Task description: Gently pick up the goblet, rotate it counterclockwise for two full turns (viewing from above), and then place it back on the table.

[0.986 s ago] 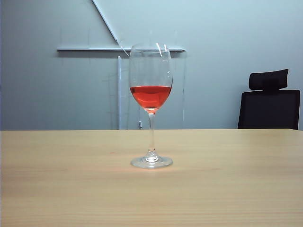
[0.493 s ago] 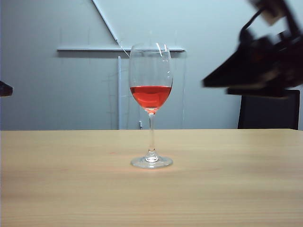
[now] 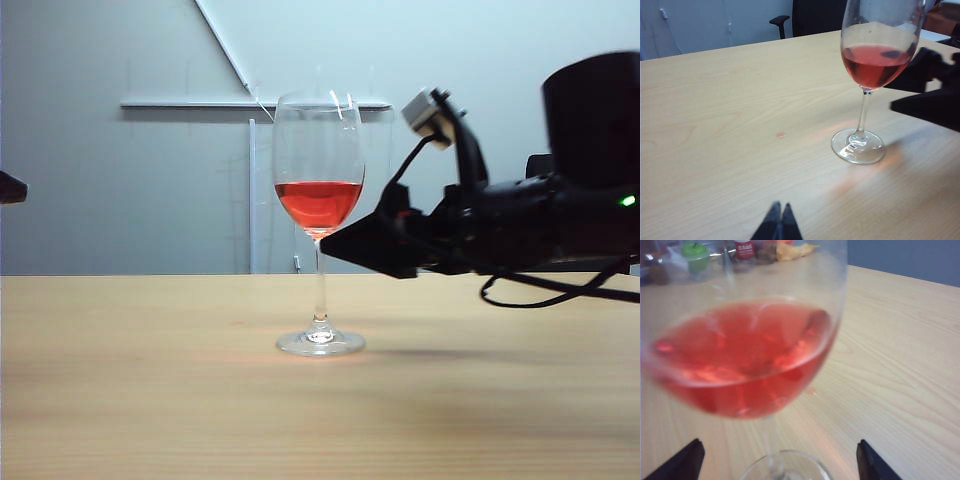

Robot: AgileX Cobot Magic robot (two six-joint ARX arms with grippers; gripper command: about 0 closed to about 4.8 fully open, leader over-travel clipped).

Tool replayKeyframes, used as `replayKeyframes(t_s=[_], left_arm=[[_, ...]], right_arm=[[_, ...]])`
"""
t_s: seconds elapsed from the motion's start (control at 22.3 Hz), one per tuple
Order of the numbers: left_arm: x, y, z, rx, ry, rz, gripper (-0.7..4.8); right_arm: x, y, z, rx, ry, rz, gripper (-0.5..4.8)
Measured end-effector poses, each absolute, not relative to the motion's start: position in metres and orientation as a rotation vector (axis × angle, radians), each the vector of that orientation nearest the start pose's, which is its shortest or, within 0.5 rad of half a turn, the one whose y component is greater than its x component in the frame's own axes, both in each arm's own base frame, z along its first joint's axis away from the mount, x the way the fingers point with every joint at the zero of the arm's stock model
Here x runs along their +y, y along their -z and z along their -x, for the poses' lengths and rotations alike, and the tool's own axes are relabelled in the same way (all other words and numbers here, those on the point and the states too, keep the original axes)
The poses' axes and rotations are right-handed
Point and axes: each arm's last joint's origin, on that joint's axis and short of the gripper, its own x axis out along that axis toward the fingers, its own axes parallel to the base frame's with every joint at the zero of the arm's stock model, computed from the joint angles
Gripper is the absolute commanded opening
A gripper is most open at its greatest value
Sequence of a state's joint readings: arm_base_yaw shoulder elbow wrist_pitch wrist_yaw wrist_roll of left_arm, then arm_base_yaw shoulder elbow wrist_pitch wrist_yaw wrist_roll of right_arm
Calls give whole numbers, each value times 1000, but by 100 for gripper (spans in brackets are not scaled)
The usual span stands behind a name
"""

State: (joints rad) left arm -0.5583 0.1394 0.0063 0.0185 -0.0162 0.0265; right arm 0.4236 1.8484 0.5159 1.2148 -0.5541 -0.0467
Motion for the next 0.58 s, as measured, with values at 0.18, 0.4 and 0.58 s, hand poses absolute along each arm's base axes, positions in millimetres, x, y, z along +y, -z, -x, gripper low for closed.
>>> replayKeyframes(t_s=[0.18, 0.4, 0.58], left_arm=[[-55, -156, -90, 103, 543, -58, -5], [-55, -156, -90, 104, 543, -58, -5], [-55, -156, -90, 104, 543, -58, -5]], right_arm=[[155, -122, -277, 81, -1016, 36, 413], [172, -118, -282, 81, -1018, 36, 409], [180, -115, -286, 86, -994, 29, 319]])
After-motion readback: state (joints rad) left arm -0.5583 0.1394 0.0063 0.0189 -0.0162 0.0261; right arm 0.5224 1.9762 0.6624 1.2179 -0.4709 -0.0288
